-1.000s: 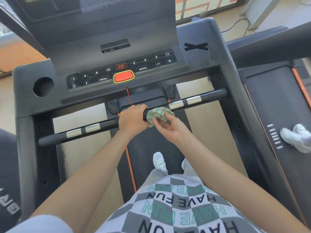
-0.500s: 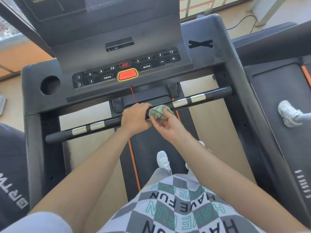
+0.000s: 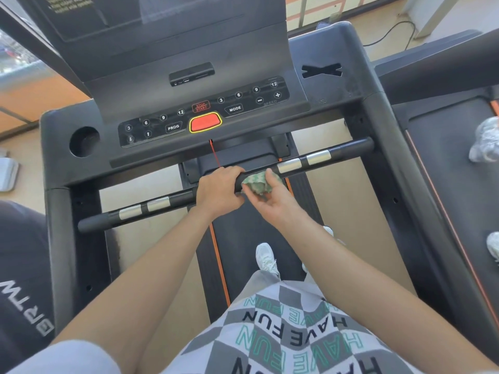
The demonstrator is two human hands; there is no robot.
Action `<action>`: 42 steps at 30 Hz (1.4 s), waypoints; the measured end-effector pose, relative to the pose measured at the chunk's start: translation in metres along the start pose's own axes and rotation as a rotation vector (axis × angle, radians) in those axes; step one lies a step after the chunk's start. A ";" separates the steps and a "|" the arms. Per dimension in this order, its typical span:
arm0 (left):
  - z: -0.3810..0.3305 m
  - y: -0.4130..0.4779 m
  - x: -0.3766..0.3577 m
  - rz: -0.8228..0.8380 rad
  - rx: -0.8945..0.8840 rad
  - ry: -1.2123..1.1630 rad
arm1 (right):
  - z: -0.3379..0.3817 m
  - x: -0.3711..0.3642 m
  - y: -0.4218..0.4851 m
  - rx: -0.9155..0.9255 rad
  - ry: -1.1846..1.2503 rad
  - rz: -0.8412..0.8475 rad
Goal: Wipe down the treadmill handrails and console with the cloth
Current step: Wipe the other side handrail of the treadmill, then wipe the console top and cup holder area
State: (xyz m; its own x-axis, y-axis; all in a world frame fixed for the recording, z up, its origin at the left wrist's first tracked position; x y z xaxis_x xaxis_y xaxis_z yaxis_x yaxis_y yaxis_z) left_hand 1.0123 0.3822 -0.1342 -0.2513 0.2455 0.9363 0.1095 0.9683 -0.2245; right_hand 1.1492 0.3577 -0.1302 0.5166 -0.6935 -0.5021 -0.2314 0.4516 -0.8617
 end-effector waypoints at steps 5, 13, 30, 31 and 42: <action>-0.001 -0.001 0.002 0.021 -0.005 -0.001 | -0.010 -0.002 0.004 -0.042 -0.040 0.033; 0.000 -0.002 0.002 0.038 0.066 -0.052 | 0.086 0.029 0.000 0.134 0.063 -0.045; -0.030 0.017 -0.005 0.030 0.103 0.027 | 0.168 0.066 0.012 0.579 -0.128 -0.118; -0.030 0.017 -0.005 0.035 0.110 0.026 | 0.160 0.065 0.011 0.577 -0.183 -0.137; -0.072 0.035 0.024 -0.307 -0.101 -0.129 | 0.182 0.033 -0.086 0.795 -0.842 -0.140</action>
State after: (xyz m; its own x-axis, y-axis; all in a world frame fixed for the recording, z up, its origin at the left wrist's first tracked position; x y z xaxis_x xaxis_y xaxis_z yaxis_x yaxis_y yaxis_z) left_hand 1.0790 0.4184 -0.0996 -0.4060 -0.0461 0.9127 0.1029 0.9901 0.0958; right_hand 1.3364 0.3984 -0.0594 0.9496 -0.3080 0.0577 0.2983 0.8322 -0.4675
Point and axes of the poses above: each hand's wrist, its own y-axis towards the middle knuckle, its own x-axis out of the back of the hand, z = x × y, the point moved 4 cm from there along y, towards the middle knuckle, and after that the axes turned 2 degrees about -y, right-handed, at the moved point
